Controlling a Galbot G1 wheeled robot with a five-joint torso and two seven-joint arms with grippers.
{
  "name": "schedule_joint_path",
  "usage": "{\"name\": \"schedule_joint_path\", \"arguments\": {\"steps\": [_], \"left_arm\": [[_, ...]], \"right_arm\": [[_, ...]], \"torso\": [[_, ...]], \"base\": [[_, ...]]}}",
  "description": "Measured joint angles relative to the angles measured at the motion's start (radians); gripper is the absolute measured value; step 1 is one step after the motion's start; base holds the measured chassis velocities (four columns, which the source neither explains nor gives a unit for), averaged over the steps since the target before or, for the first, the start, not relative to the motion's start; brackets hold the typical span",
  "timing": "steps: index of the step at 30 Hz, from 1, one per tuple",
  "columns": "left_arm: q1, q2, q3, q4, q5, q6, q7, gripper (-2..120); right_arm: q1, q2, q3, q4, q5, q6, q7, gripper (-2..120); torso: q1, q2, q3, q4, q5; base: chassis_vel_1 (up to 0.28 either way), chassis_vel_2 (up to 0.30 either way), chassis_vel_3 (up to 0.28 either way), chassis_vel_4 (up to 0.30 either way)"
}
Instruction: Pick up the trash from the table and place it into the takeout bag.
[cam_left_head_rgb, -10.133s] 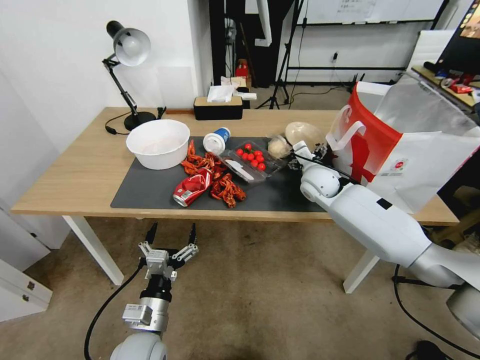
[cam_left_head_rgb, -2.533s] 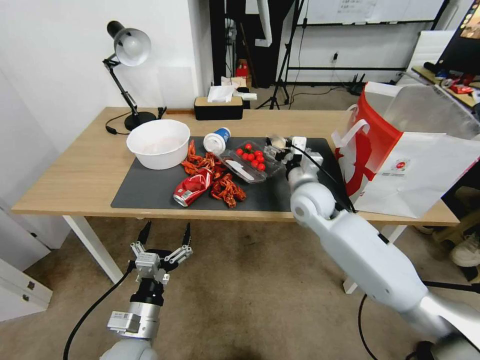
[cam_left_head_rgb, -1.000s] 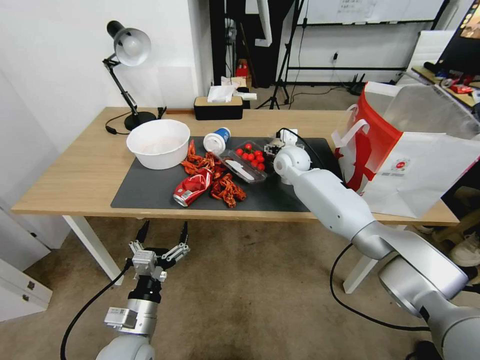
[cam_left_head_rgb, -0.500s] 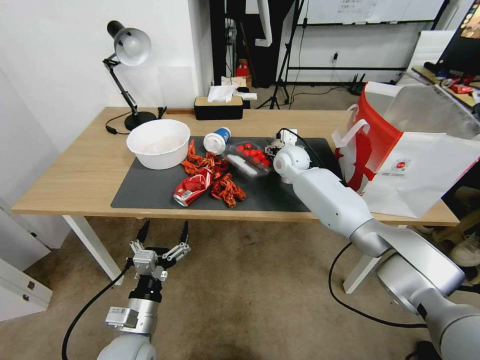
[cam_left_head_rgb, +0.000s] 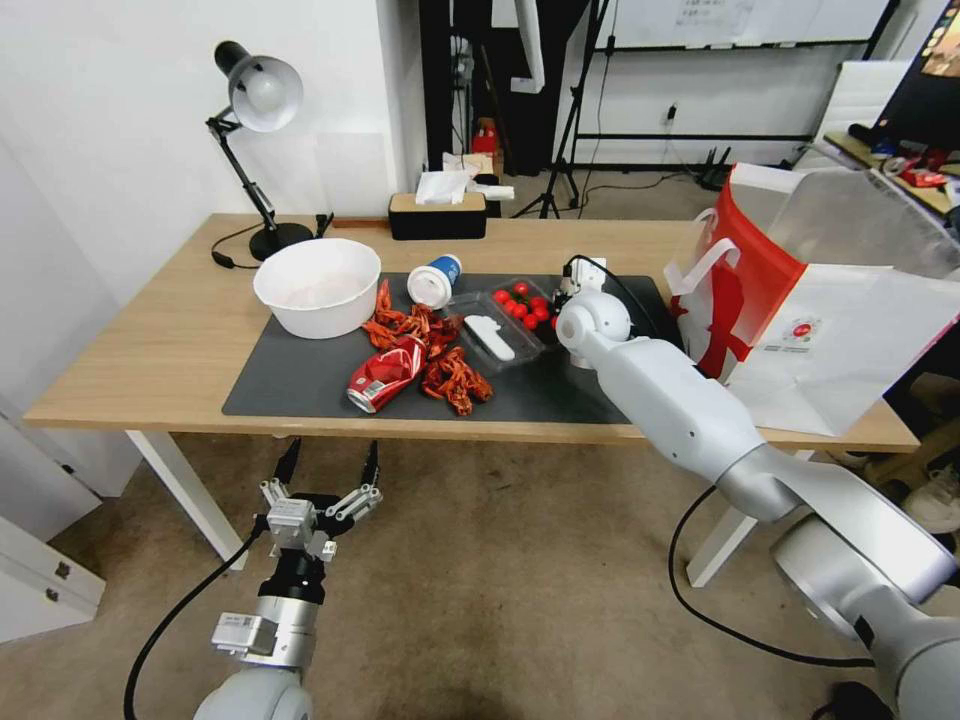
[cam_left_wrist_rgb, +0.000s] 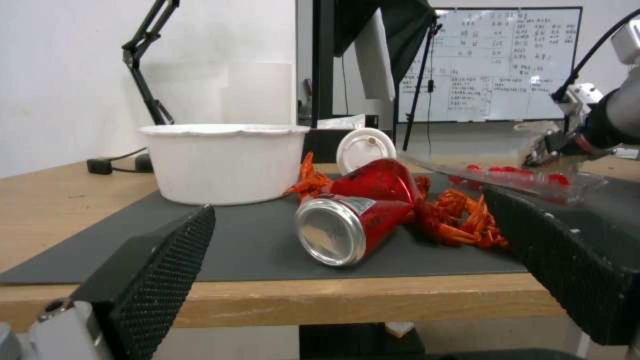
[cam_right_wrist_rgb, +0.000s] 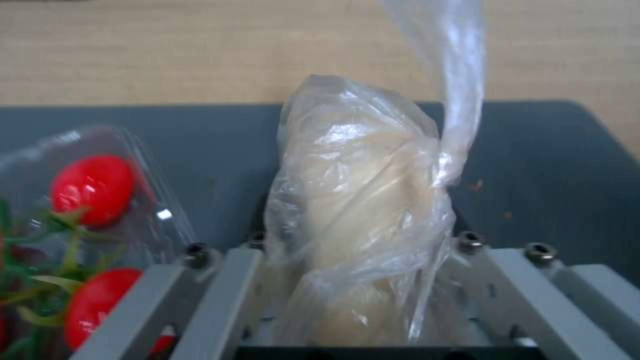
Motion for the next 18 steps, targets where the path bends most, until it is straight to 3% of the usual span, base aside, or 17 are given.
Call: {"name": "schedule_joint_path", "arguments": {"steps": [8,18], "left_arm": [[0.002,-0.001,0.002,-0.003,0.005,0.000,-0.001,100],[0.010,0.001,-0.004,-0.009,0.002,-0.006,-0.002,100]], "right_arm": [[-0.010,-0.052,0.006,0.107,-0.023,0.019,0.007,10],[-0.030,-0.112,0.020,0.252,-0.089,0.048,-0.012,10]], "torso": [[0.000,0.000,0.000,0.0000,-0.0001],[0.000,0.000,0.000,0.0001,-0.0002]], "base": [[0.000,0.000,0.000,0.000],[0.000,0.000,0.000,0.000]]}}
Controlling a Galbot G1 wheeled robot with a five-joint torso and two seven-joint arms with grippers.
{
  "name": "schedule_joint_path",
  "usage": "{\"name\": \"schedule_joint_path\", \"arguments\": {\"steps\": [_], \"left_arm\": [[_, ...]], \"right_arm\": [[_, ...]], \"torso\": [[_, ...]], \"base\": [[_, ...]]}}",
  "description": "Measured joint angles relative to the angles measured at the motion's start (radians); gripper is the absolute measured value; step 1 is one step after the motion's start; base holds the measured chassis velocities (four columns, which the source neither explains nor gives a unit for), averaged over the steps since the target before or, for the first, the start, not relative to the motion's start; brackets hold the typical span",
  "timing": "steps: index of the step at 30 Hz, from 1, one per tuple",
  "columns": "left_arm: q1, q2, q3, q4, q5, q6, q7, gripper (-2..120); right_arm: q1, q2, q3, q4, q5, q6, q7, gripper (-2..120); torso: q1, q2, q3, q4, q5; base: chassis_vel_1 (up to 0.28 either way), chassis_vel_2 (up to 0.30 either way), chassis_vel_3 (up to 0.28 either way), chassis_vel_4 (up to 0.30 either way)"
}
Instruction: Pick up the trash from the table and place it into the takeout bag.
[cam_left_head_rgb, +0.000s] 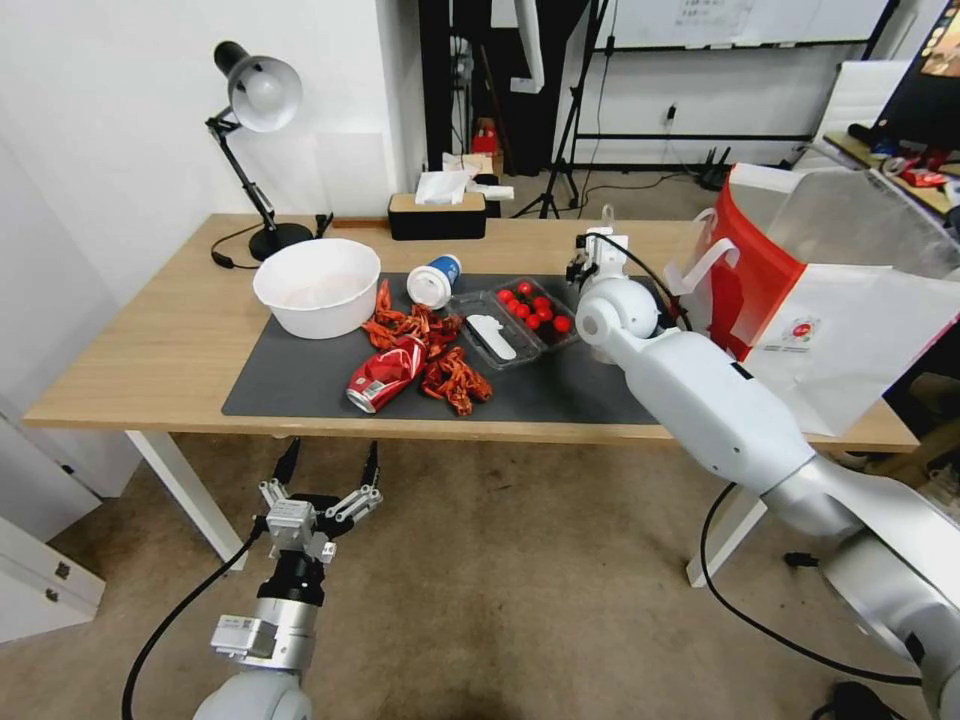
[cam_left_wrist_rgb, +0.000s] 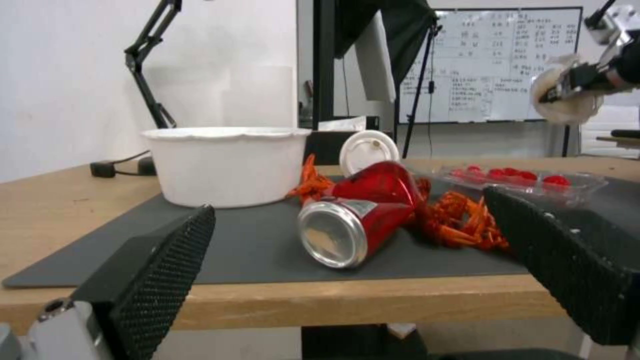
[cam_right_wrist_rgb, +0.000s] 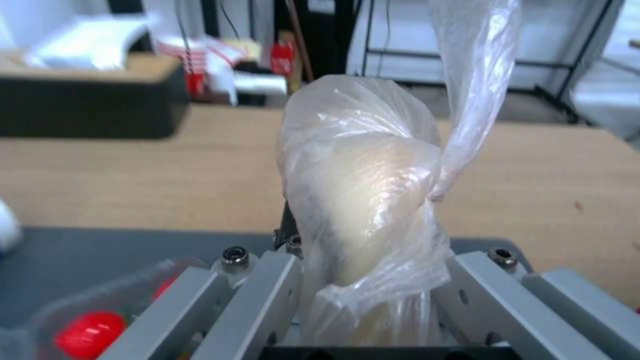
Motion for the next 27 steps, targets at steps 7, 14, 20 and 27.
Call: {"name": "schedule_joint_path", "arguments": {"steps": [7,14,20,27], "left_arm": [[0.002,0.000,-0.003,-0.006,-0.001,-0.001,-0.001,100],[0.005,-0.003,-0.008,-0.006,-0.001,-0.002,-0.002,100],[0.004,-0.006,-0.009,-0.006,0.001,-0.002,-0.002,100],[0.001,-0.015,-0.001,-0.004,0.016,-0.002,-0.002,100]], "right_arm": [[-0.086,-0.071,0.025,0.215,-0.021,0.029,-0.013,9],[-0.145,-0.142,0.079,0.364,-0.071,0.129,-0.059,9],[-0.202,-0.222,0.177,0.465,-0.125,0.182,-0.083,9],[-0.306,-0.327,0.349,0.586,-0.151,0.130,0.038,9]], "torso": [[0.000,0.000,0.000,-0.0003,0.0001],[0.000,0.000,0.000,0.0001,-0.0001],[0.000,0.000,0.000,0.0000,0.0001],[0.000,0.000,0.000,-0.0004,0.0004]], "base": [[0.000,0.000,0.000,0.000],[0.000,0.000,0.000,0.000],[0.000,0.000,0.000,0.000],[0.000,0.000,0.000,0.000]]}}
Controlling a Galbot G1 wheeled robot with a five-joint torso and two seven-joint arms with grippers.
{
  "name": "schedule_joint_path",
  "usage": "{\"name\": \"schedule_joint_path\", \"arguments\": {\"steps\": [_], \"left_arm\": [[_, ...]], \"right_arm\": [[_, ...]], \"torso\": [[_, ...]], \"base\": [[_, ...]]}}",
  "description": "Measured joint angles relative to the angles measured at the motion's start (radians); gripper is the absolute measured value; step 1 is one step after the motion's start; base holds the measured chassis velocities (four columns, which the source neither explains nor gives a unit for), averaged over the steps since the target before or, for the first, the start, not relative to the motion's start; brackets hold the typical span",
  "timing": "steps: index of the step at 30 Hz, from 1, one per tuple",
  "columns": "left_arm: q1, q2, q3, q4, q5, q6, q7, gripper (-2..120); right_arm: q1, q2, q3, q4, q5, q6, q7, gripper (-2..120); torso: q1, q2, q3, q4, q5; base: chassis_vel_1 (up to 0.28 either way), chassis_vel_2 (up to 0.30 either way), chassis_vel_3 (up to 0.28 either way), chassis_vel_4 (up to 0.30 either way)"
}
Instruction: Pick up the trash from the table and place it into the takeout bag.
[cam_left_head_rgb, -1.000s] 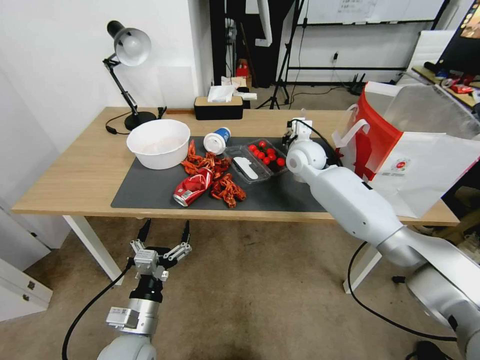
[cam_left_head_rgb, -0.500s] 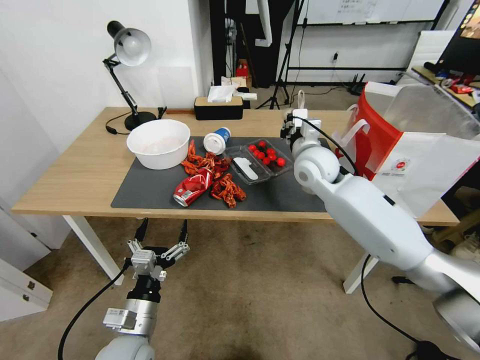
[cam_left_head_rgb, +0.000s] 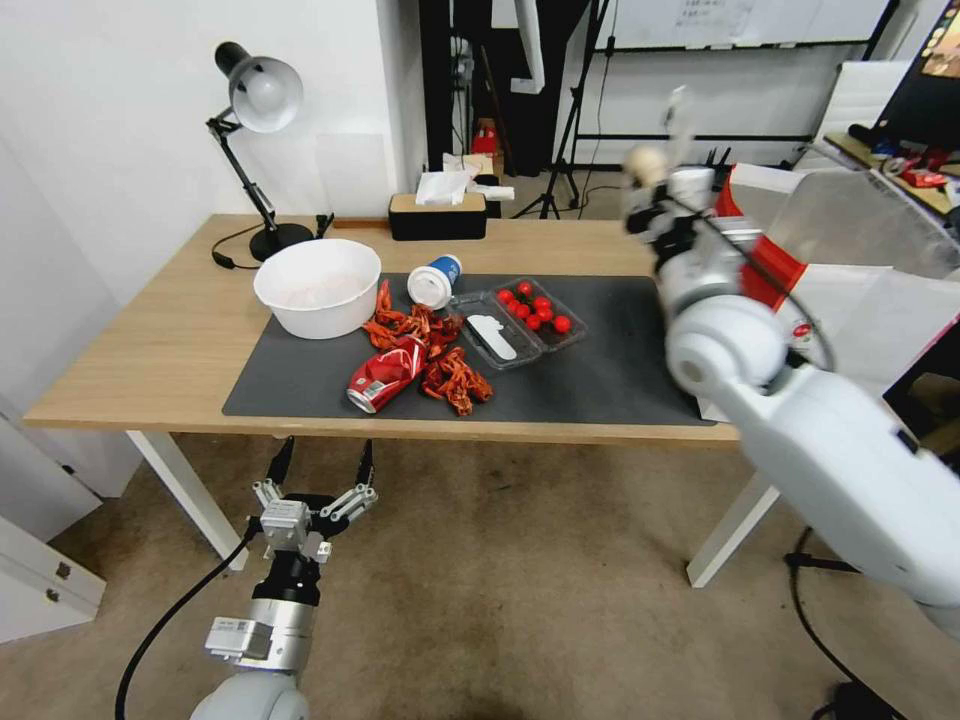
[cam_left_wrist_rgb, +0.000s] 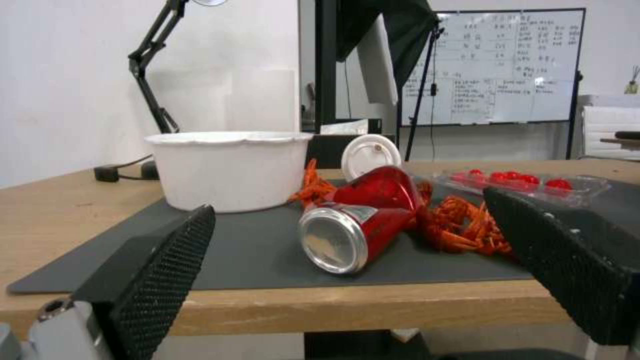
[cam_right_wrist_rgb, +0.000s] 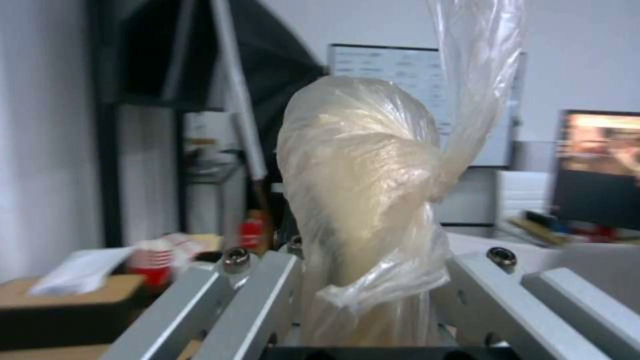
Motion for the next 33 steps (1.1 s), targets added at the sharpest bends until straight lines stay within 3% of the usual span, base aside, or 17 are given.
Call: {"name": "schedule_joint_path", "arguments": {"steps": [9,18,19,21,33], "left_arm": [[0.000,0.003,0.000,0.005,0.001,0.004,0.002,100],[0.001,-0.001,0.001,0.004,0.001,0.005,0.004,100],[-0.001,-0.007,0.004,0.006,0.004,0.005,0.007,100],[-0.004,-0.011,0.009,0.008,0.004,0.005,0.013,100],[-0.002,-0.004,0.003,0.005,0.000,0.005,0.016,100]], "right_arm": [[-0.090,-0.066,0.167,0.008,0.071,-0.030,0.038,9],[-0.118,-0.092,0.203,0.009,0.114,-0.054,0.056,14],[-0.122,-0.097,0.207,-0.001,0.124,-0.063,0.069,29],[-0.121,-0.095,0.205,-0.008,0.133,-0.070,0.079,39],[-0.120,-0.081,0.186,0.001,0.139,-0.086,0.095,81]], "torso": [[0.000,0.000,0.000,0.0004,-0.0003],[0.000,0.000,0.000,0.0003,-0.0003],[0.000,0.000,0.000,0.0003,-0.0003],[0.000,0.000,0.000,0.0003,-0.0004],[0.000,0.000,0.000,0.0003,-0.0005]], "base": [[0.000,0.000,0.000,0.000],[0.000,0.000,0.000,0.000],[0.000,0.000,0.000,0.000],[0.000,0.000,0.000,0.000],[0.000,0.000,0.000,0.000]]}}
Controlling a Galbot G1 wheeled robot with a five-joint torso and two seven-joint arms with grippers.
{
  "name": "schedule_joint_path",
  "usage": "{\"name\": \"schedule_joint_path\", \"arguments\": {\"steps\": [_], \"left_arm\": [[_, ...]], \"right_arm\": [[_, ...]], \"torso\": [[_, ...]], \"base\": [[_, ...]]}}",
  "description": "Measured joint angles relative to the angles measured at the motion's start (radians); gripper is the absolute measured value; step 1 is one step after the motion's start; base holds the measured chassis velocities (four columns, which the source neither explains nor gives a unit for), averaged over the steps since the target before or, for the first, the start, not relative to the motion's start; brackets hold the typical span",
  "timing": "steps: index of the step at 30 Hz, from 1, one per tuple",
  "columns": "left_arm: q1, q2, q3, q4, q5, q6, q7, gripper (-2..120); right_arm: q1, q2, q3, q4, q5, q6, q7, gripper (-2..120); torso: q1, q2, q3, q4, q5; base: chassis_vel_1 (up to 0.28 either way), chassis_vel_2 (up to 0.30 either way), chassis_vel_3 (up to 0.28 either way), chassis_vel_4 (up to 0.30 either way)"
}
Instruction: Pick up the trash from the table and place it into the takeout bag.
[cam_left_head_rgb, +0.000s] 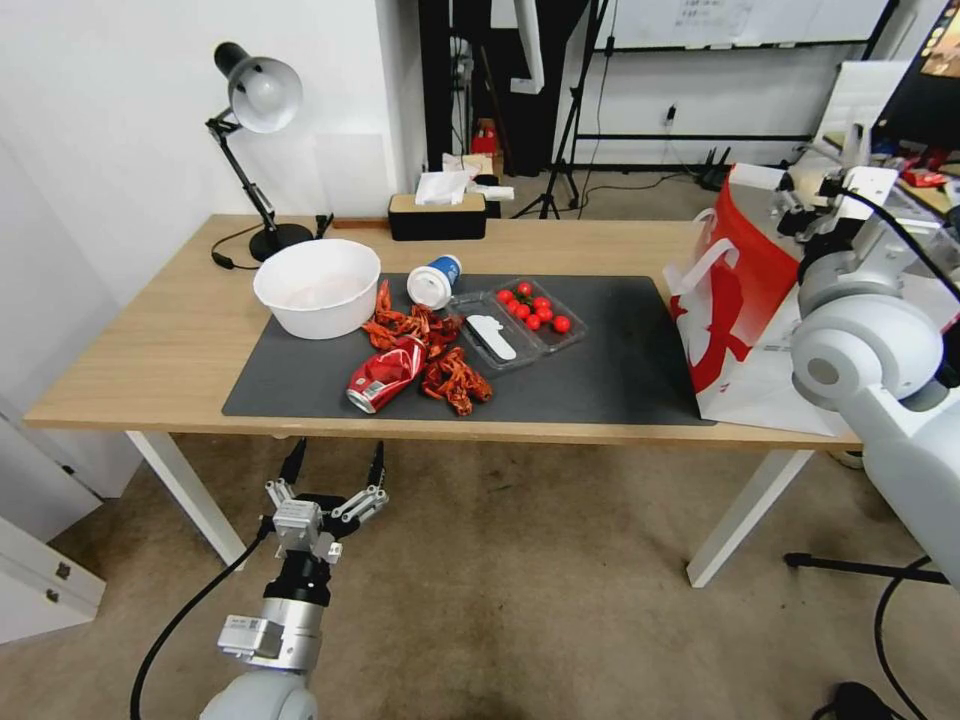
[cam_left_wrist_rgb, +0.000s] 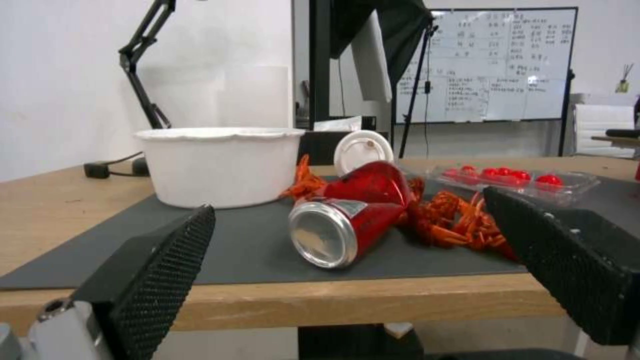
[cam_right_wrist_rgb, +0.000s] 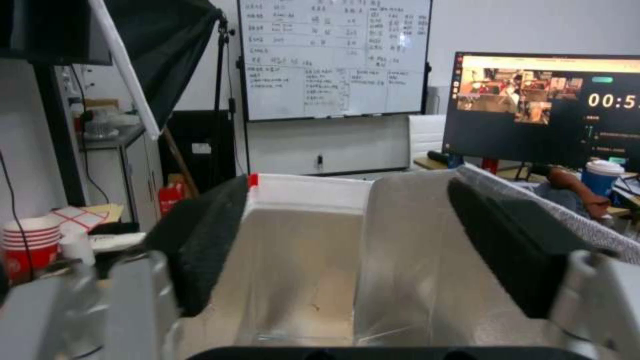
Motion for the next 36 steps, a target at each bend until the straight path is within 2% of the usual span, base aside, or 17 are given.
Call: {"name": "schedule_joint_path", "arguments": {"steps": [1,2,4,7,14,17,19,26,33,36], "left_arm": [[-0.001,0.002,0.000,0.000,-0.001,0.000,0.000,100],[-0.001,0.002,0.000,0.000,-0.001,0.000,0.000,100],[-0.003,0.002,0.001,0.000,-0.002,0.000,-0.001,100],[-0.003,0.001,0.003,-0.002,-0.002,0.000,-0.001,100],[-0.003,0.005,0.001,-0.008,-0.002,0.000,-0.002,100],[-0.002,0.008,-0.001,-0.010,-0.003,0.000,-0.005,100],[-0.002,0.008,-0.001,-0.010,-0.004,0.000,-0.006,100],[0.002,0.005,0.000,-0.015,-0.003,-0.001,-0.006,100],[0.007,0.008,-0.010,-0.018,-0.010,-0.005,-0.006,100],[0.007,0.015,-0.020,-0.018,-0.027,-0.006,-0.006,100]], "right_arm": [[-0.001,0.000,-0.002,0.001,0.000,-0.001,0.000,88],[-0.001,0.000,-0.002,0.001,0.000,-0.001,0.000,88],[-0.005,0.000,-0.003,0.002,0.000,-0.004,0.001,96],[-0.011,0.001,-0.003,0.010,0.000,-0.004,0.001,100],[-0.020,0.000,0.000,0.032,0.004,-0.001,-0.006,100],[-0.030,0.002,0.003,0.059,0.014,0.032,-0.040,100],[-0.046,0.007,0.007,0.076,-0.002,0.088,-0.072,100],[-0.096,0.007,0.022,0.144,-0.013,0.154,-0.130,100],[-0.257,0.012,0.059,0.256,-0.006,0.204,-0.233,100],[-0.394,0.049,0.069,0.309,-0.021,0.252,-0.314,100]], "torso": [[0.000,0.000,0.000,0.0000,0.0000],[0.000,0.000,0.000,0.0000,0.0000],[0.000,0.000,0.000,0.0000,0.0000],[0.000,0.000,0.000,0.0000,0.0000],[0.000,0.000,0.000,0.0000,0.0001],[0.000,0.000,0.000,0.0000,0.0000],[0.000,0.000,0.000,0.0001,0.0000],[0.000,0.000,0.000,0.0001,0.0000],[0.000,0.000,0.000,-0.0003,0.0000],[0.000,0.000,0.000,0.0001,0.0000]], "base": [[0.000,0.000,0.000,0.000],[0.000,0.000,0.000,0.000],[0.000,0.000,0.000,0.000],[0.000,0.000,0.000,0.000],[0.000,0.000,0.000,0.000],[0.000,0.000,0.000,0.000],[0.000,0.000,0.000,0.000],[0.000,0.000,0.000,0.000],[0.000,0.000,0.000,0.000],[0.000,0.000,0.000,0.000]]}}
